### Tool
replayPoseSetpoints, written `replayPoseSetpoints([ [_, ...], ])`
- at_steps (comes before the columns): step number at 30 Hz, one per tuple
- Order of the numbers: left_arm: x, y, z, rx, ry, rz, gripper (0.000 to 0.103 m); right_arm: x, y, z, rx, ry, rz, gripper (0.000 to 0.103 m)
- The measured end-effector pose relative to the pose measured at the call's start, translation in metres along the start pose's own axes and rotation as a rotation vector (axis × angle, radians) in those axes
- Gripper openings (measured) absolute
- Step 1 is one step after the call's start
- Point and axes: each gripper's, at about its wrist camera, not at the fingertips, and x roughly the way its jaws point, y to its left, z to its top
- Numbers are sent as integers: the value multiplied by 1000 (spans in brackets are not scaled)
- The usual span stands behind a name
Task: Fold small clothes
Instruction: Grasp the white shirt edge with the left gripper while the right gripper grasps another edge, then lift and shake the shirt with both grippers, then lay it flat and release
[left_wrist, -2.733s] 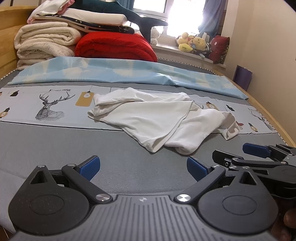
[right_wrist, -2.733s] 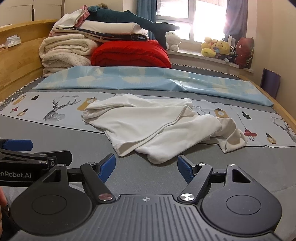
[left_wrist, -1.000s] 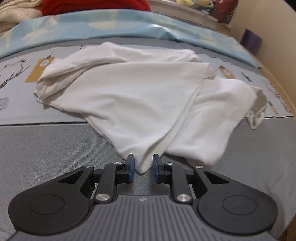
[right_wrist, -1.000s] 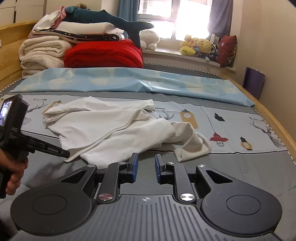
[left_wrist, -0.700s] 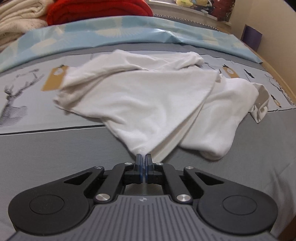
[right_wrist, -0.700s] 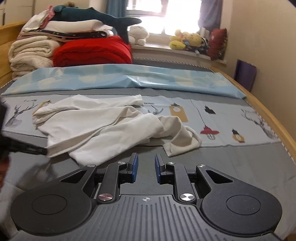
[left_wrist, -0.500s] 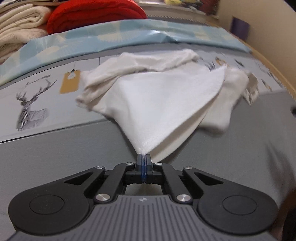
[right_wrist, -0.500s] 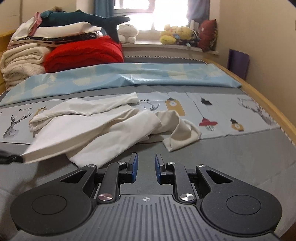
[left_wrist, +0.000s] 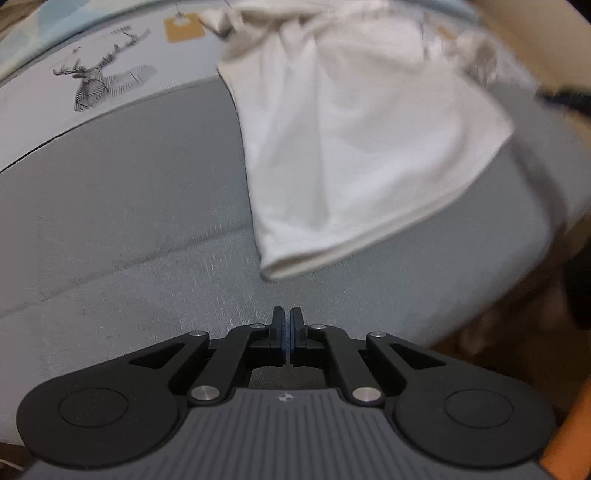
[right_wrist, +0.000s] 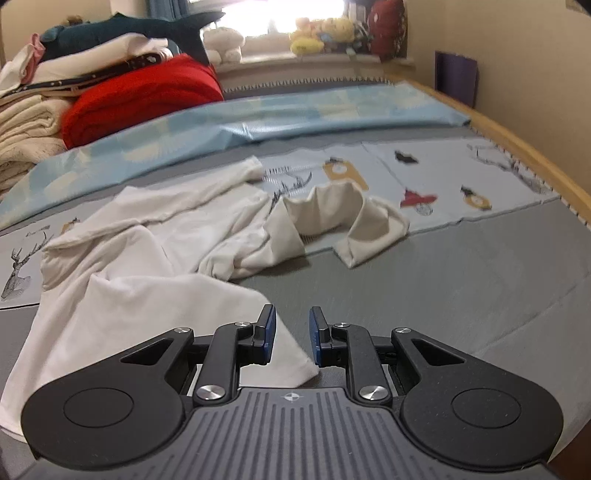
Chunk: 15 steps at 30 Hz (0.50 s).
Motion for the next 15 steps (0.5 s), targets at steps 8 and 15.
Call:
replayPoseSetpoints([
  [8, -11, 37, 21, -346, -151, -48, 11, 66, -6, 1, 38, 231, -15, 30],
  [15, 29, 25, 49, -368, -39, 7, 34, 108, 2, -8, -21, 338, -38, 35],
])
